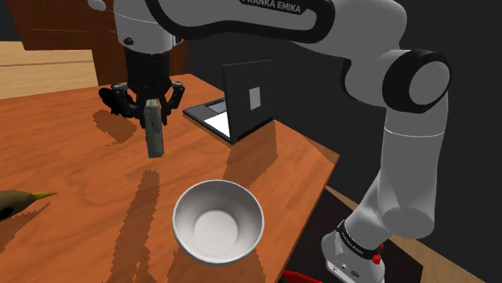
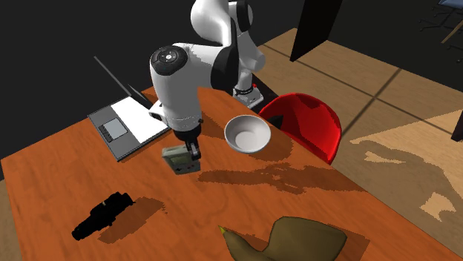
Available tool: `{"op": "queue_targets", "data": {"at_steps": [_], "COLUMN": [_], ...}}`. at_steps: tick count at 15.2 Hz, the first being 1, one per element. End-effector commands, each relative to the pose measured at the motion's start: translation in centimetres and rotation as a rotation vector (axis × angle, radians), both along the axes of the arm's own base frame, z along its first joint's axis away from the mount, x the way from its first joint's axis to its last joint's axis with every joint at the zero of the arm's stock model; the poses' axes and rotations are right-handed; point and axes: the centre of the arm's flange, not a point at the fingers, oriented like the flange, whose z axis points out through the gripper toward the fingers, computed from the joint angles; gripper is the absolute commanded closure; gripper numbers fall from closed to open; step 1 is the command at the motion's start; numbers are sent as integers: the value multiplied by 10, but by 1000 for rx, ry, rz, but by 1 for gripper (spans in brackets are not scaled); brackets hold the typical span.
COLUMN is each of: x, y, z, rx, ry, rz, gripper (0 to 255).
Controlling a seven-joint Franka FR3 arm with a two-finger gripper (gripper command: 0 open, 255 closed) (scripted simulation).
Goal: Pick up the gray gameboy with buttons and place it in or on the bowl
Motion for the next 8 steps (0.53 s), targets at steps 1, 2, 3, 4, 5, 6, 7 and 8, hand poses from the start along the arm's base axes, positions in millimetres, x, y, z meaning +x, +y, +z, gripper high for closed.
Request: {"op": "queue_targets", "data": {"at_steps": [1, 2, 3, 4, 5, 6, 7, 8], "x": [1, 1, 1, 1, 1, 1, 1, 1], "y": [0, 0, 0, 0, 0, 0, 0, 0], "z": [12, 17, 22, 27, 33, 38, 43, 49], "rx": [0, 0, 0, 0, 0, 0, 0, 0], "ry": [0, 0, 0, 0, 0, 0, 0, 0], "rz": [0, 0, 0, 0, 0, 0, 0, 0], "gripper": [255, 255, 255, 255, 255, 255, 255, 255]}}
